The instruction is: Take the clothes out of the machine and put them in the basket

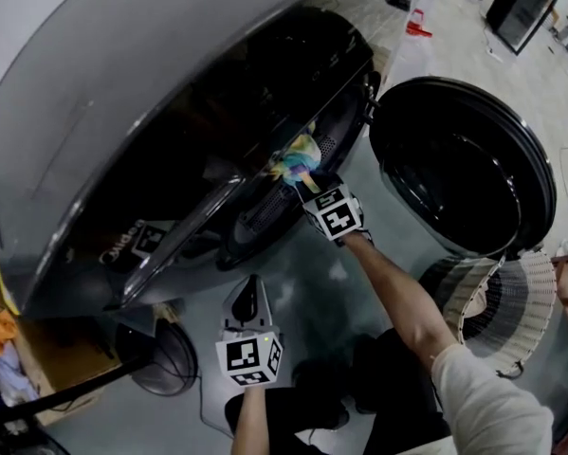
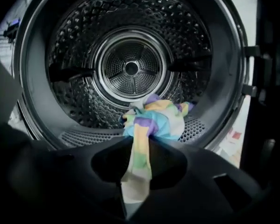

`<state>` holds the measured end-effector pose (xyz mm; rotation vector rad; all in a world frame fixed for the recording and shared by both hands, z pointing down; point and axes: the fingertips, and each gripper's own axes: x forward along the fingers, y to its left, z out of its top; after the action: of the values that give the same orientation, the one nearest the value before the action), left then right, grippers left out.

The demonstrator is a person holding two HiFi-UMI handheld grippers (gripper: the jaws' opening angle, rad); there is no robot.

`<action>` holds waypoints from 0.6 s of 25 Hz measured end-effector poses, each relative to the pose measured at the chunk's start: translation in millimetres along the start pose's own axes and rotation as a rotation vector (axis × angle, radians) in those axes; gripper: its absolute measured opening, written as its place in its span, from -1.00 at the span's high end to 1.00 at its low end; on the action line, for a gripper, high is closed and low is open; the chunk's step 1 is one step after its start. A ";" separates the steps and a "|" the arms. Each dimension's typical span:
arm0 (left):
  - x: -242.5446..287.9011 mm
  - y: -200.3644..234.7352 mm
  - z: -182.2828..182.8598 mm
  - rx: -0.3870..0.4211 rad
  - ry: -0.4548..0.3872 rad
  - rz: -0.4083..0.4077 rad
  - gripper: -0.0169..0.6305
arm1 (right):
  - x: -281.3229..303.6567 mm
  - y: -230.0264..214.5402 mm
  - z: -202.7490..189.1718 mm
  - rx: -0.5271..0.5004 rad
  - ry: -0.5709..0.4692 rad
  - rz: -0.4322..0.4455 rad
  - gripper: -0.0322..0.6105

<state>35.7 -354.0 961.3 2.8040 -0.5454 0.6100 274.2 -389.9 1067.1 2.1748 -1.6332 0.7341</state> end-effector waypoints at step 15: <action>-74.1 -57.2 150.3 -0.040 0.033 -0.066 0.89 | -175.6 26.3 129.8 0.073 -0.078 0.005 0.59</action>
<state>49.3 -322.4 787.6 2.7571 -0.4522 0.6246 238.5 -329.3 858.7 2.2782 -1.6750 0.7298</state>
